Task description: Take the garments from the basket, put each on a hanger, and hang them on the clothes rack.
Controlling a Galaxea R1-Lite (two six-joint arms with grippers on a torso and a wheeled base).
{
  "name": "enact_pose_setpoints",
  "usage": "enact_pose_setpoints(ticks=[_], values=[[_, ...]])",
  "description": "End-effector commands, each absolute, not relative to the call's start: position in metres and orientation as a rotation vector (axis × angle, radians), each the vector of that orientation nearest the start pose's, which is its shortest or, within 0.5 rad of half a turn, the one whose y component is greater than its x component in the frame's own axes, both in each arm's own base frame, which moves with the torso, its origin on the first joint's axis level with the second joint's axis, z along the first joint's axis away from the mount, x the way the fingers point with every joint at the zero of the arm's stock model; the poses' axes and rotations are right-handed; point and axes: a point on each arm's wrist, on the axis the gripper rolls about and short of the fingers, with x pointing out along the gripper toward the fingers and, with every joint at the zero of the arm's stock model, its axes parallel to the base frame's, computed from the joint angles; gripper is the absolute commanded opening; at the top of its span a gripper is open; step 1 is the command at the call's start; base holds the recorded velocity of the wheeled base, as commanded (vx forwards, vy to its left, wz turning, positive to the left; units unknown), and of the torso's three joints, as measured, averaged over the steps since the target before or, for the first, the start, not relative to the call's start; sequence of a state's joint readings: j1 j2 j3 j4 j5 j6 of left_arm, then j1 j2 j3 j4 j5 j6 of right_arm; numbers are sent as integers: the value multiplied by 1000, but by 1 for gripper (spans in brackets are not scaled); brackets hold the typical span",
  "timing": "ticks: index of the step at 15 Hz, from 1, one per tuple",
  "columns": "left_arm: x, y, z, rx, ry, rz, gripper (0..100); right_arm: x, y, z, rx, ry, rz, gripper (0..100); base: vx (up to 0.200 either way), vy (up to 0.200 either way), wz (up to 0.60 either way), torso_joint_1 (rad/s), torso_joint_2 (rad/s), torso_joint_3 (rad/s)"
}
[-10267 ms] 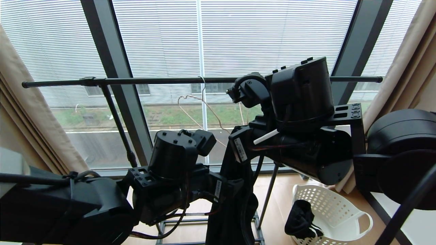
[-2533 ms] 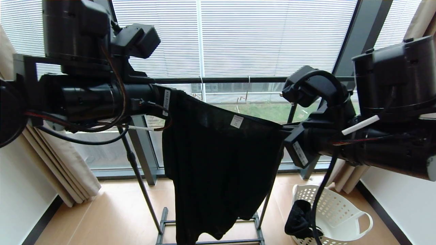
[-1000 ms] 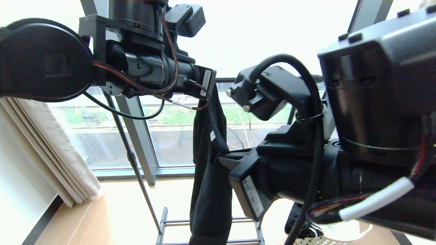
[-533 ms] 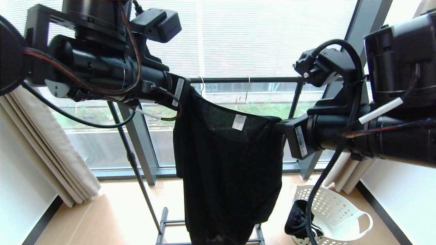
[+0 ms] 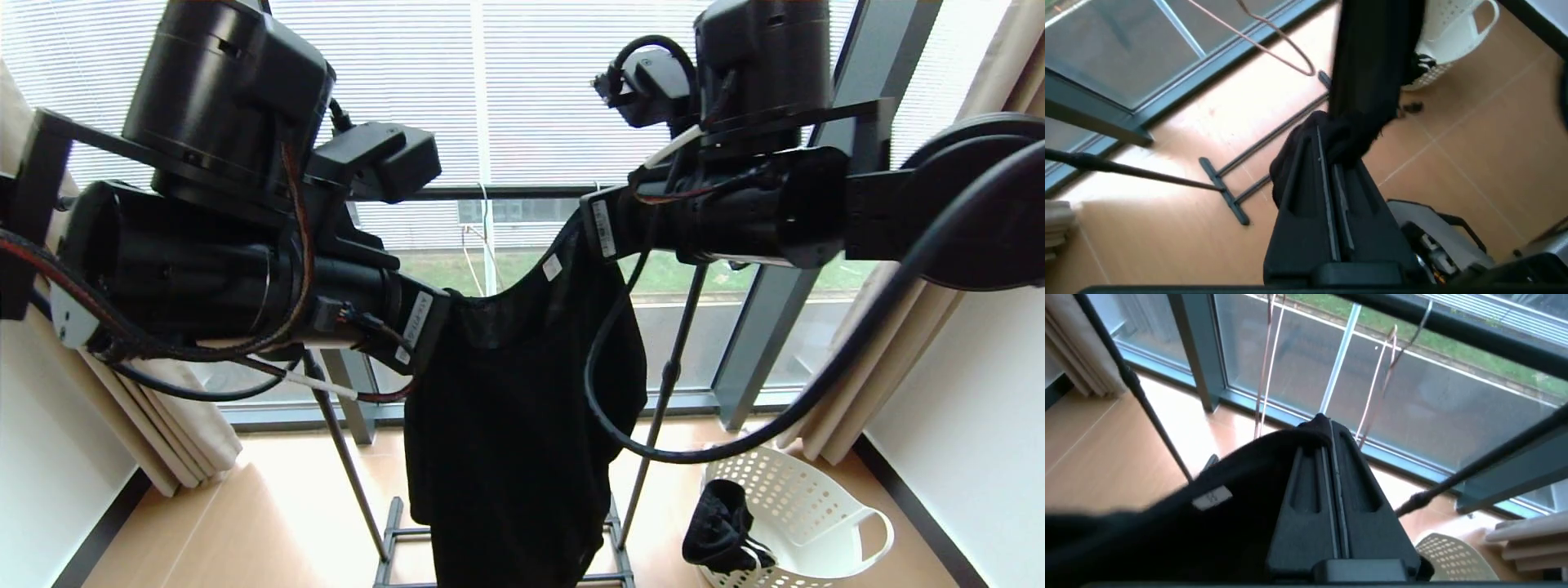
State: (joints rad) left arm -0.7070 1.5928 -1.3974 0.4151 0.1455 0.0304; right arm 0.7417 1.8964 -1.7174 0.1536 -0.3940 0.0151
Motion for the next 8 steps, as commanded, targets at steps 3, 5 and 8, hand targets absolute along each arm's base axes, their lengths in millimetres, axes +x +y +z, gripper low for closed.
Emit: enact_pose_setpoints(ticks=[3,5,8], values=[[204,-192,267,269,615,-650,0,328,296,258,-193,294,342,0,0,0,0,0,0,0],[206,-194,267,239,611,-650,0,329,303,258,-187,284,351,0,0,0,0,0,0,0],[206,-195,267,235,606,-658,0,321,312,259,-182,276,378,0,0,0,0,0,0,0]])
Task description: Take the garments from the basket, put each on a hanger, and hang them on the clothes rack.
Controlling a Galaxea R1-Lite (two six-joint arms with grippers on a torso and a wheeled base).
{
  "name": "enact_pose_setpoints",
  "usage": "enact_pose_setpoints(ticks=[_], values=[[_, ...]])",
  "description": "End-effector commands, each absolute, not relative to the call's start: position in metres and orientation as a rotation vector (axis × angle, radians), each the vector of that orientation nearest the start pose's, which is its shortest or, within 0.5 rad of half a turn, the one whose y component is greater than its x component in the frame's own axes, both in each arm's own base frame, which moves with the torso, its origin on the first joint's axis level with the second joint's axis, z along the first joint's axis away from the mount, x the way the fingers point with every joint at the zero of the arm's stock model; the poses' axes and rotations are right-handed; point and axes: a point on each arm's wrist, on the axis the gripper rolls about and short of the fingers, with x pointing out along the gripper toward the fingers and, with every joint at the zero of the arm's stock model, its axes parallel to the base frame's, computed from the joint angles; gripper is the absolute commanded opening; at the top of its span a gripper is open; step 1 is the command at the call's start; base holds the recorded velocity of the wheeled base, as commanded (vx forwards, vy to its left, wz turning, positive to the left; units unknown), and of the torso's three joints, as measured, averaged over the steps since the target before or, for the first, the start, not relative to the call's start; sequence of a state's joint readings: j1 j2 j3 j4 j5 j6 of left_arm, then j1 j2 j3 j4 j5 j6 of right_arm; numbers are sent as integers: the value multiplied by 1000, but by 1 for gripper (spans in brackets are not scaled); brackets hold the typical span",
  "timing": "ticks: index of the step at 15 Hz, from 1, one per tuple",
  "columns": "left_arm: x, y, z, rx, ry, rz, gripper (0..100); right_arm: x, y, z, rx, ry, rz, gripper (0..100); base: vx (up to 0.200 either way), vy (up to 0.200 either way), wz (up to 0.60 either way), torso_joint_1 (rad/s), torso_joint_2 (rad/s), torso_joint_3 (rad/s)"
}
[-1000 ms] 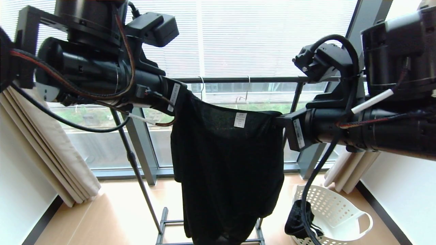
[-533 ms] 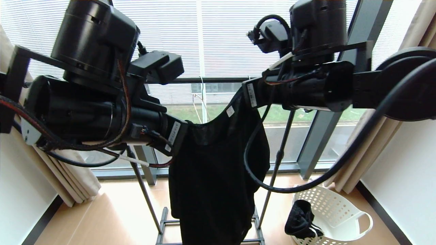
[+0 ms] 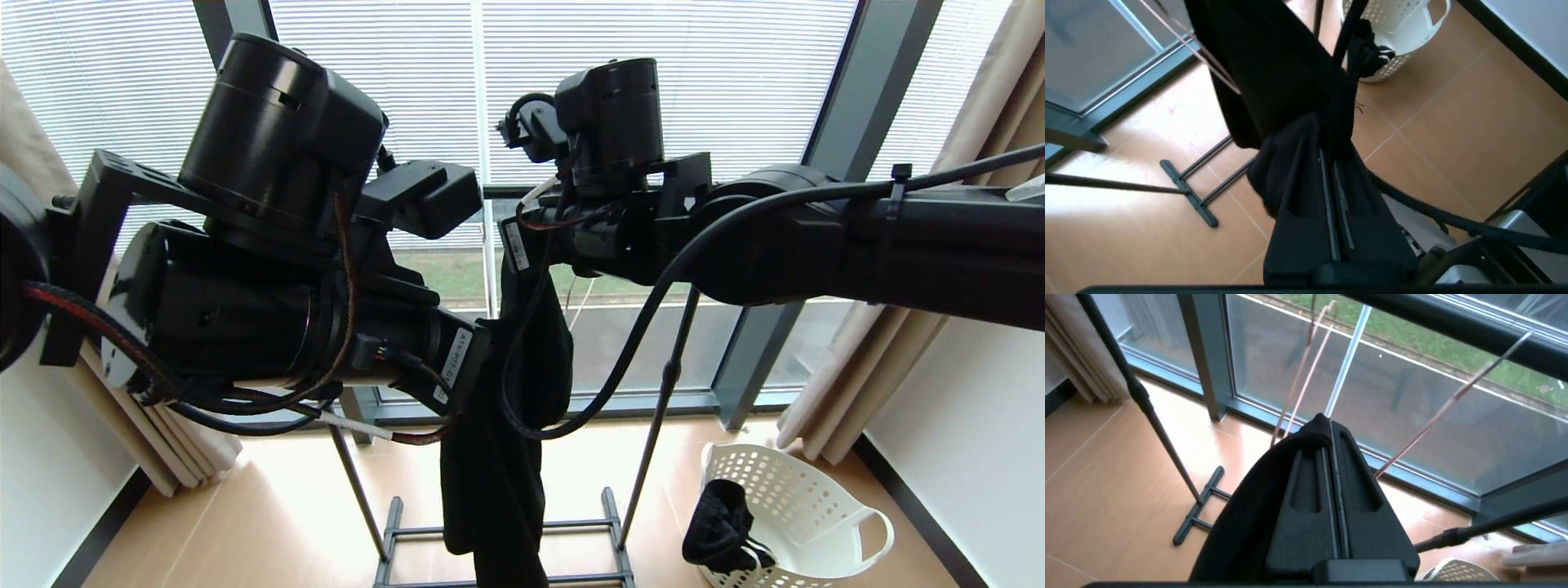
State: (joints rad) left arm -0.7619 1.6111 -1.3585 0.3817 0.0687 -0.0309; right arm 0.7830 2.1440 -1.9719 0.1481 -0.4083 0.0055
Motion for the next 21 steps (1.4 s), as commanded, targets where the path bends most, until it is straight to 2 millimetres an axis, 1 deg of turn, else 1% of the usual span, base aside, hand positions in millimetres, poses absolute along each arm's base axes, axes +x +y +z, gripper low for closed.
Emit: enact_pose_setpoints(ticks=[1,2,6,8,10,12,14,15,17,19,20,21], values=[[206,-196,267,222,611,-697,0,319,314,259,-180,276,385,0,0,0,0,0,0,0],[206,-196,268,213,611,-722,0,318,314,258,-180,278,386,0,0,0,0,0,0,0],[204,-194,265,213,625,-726,0,315,315,260,-145,285,385,0,0,0,0,0,0,0],[203,-181,264,205,631,-691,0,304,299,275,-126,277,373,0,0,0,0,0,0,0],[205,-161,262,187,639,-632,0,291,272,285,-108,287,313,0,0,0,0,0,0,0],[207,-151,263,177,636,-600,0,279,249,287,-111,308,280,0,0,0,0,0,0,0],[208,-151,263,183,630,-602,0,265,237,285,-120,324,278,0,0,0,0,0,0,0],[208,-151,263,187,628,-603,100,262,235,284,-123,330,279,0,0,0,0,0,0,0],[204,-150,262,219,616,-622,100,257,229,285,-101,338,273,0,0,0,0,0,0,0],[194,-142,261,247,607,-631,100,251,219,286,-76,344,258,0,0,0,0,0,0,0],[194,-142,262,249,605,-630,100,251,218,287,-73,343,256,0,0,0,0,0,0,0],[193,-138,260,248,600,-622,100,246,211,282,-65,363,246,0,0,0,0,0,0,0]])
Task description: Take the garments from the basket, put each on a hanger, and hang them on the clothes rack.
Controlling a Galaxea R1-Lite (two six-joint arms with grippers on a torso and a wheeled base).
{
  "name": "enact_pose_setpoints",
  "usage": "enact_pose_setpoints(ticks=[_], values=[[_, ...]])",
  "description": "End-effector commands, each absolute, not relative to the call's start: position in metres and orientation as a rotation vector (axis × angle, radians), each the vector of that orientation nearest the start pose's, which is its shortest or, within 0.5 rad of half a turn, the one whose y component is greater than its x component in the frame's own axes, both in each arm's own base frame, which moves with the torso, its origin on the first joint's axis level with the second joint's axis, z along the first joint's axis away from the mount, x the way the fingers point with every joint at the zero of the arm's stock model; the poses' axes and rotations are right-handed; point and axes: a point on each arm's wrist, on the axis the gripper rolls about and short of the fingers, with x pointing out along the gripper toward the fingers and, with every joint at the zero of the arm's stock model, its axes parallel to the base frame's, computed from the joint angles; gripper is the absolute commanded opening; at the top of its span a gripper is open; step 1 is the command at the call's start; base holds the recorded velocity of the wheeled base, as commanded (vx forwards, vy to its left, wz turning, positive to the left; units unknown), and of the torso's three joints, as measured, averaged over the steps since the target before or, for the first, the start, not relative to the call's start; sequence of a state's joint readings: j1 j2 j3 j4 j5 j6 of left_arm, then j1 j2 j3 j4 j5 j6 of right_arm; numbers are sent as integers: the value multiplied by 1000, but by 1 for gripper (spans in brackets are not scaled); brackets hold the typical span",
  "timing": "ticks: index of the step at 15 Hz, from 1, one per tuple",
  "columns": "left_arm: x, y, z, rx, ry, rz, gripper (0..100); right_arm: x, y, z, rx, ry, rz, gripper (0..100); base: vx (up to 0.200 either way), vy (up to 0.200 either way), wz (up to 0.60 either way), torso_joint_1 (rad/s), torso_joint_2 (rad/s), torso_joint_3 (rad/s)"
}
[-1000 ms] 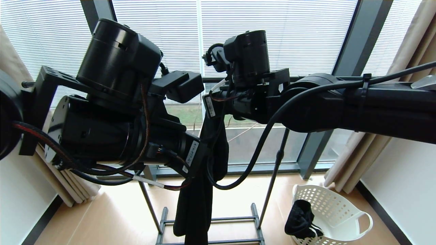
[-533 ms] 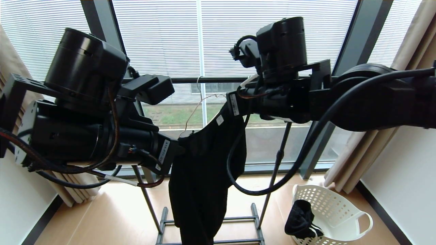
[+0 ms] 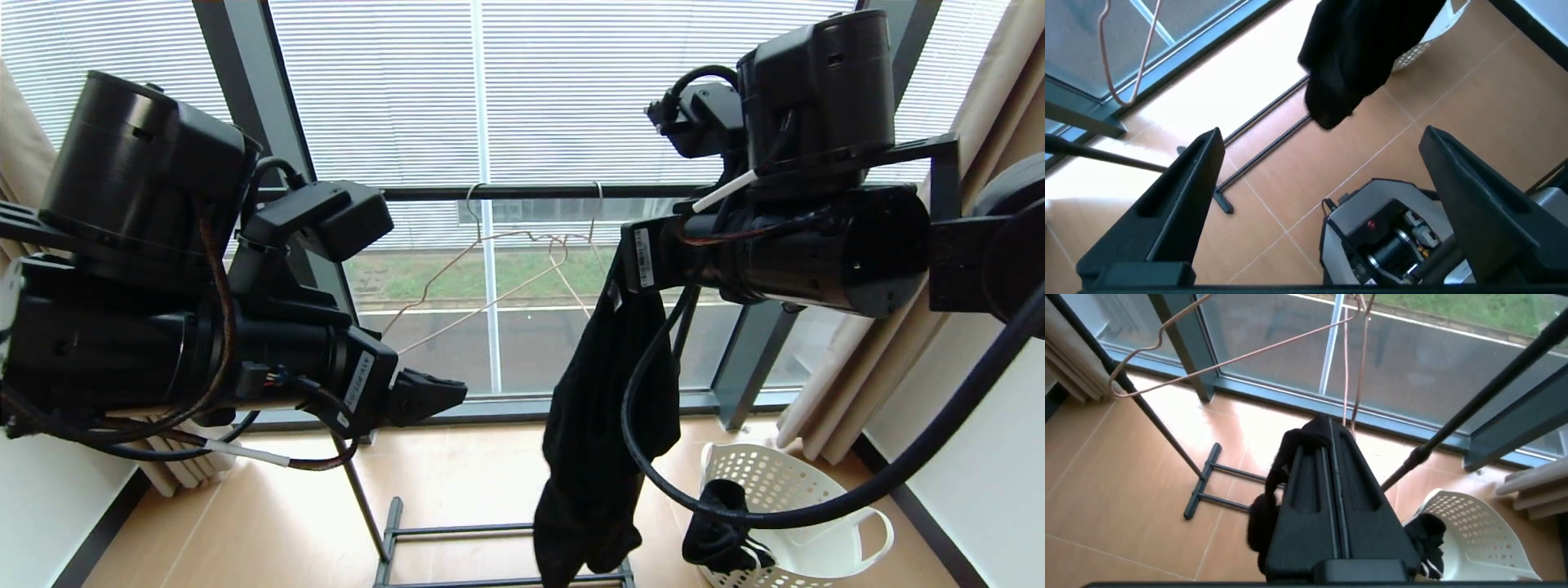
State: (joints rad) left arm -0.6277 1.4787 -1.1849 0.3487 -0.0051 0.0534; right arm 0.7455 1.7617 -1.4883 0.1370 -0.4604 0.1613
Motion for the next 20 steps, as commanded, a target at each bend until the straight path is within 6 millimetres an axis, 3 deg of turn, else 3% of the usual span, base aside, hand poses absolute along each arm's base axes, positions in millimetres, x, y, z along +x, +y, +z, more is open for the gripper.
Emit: enact_pose_setpoints(ticks=[1,3,4,6,9,12,15,20], values=[[197,-133,259,239,598,-596,100,235,201,274,-75,391,244,0,0,0,0,0,0,0],[203,-129,258,232,598,-570,100,220,188,264,-84,401,250,0,0,0,0,0,0,0],[214,-124,256,219,586,-532,100,203,173,249,-89,396,273,0,0,0,0,0,0,0],[239,-124,245,254,572,-502,100,188,160,233,-112,398,331,0,0,0,0,0,0,0],[278,-143,225,265,570,-491,100,189,156,220,-137,413,350,0,0,0,0,0,0,0],[316,-162,207,279,597,-455,100,189,156,220,-155,407,356,0,0,0,0,0,0,0],[356,-167,192,279,588,-387,100,182,152,215,-195,410,369,0,0,0,0,0,0,0],[393,-148,187,255,566,-314,100,154,141,221,-249,357,496,0,0,0,0,0,0,0]])
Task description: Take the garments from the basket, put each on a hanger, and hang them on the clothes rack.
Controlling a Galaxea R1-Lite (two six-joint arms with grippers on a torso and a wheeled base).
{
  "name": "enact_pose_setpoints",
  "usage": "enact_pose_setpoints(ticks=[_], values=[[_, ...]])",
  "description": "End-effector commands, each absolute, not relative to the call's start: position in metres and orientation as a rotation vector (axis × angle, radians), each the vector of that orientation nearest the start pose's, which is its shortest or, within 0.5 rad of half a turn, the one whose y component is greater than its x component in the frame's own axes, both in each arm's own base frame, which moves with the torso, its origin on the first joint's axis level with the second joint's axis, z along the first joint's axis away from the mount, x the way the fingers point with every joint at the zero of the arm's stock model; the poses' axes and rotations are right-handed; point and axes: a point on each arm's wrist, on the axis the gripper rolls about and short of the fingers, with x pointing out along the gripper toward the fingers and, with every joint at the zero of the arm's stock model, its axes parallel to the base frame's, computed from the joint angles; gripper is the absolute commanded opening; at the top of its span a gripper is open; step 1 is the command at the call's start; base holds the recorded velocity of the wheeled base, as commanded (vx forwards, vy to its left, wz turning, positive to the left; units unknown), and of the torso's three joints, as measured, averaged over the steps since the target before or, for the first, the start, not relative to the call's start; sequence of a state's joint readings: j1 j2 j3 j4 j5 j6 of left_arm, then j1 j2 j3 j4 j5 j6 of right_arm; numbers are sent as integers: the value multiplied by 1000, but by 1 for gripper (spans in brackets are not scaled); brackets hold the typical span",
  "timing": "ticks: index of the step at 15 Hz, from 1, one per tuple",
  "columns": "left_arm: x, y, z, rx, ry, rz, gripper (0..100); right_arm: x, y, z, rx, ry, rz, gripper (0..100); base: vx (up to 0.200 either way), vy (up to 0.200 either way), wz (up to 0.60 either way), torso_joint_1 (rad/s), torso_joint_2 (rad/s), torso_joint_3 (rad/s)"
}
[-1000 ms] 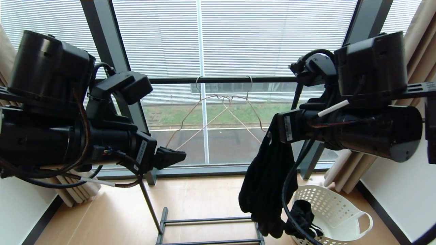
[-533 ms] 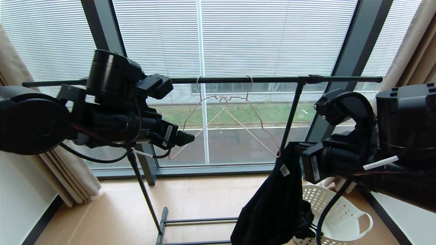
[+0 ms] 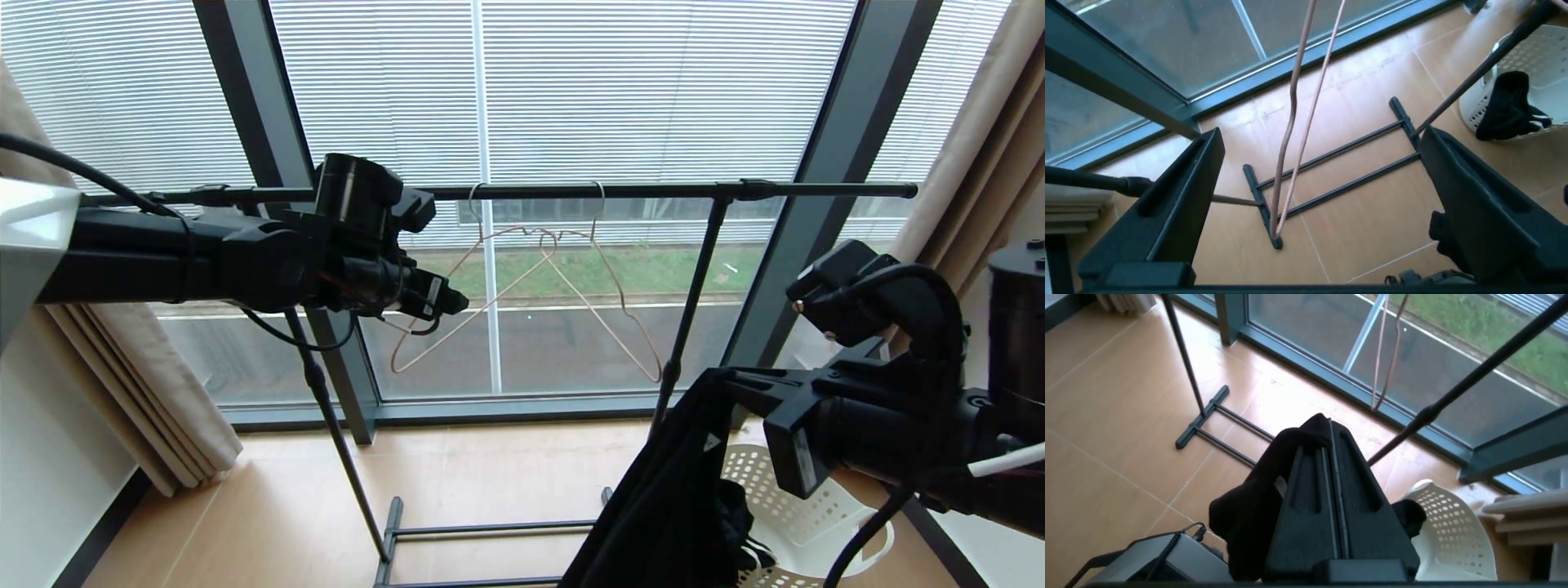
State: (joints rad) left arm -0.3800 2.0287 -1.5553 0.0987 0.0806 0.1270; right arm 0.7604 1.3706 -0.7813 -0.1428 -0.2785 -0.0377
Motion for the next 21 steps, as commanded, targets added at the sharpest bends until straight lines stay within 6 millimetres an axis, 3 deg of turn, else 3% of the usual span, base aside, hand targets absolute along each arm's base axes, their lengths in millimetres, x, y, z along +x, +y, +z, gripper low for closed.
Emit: enact_pose_setpoints(ticks=[1,6,11,21], values=[[398,-147,186,250,563,-310,100,152,138,222,-260,346,502,0,0,0,0,0,0,0],[419,-154,172,250,564,-309,100,141,138,222,-290,329,545,0,0,0,0,0,0,0],[441,-140,165,261,552,-275,100,139,136,221,-297,325,546,0,0,0,0,0,0,0],[453,-148,161,254,527,-286,100,140,137,220,-298,330,546,0,0,0,0,0,0,0]])
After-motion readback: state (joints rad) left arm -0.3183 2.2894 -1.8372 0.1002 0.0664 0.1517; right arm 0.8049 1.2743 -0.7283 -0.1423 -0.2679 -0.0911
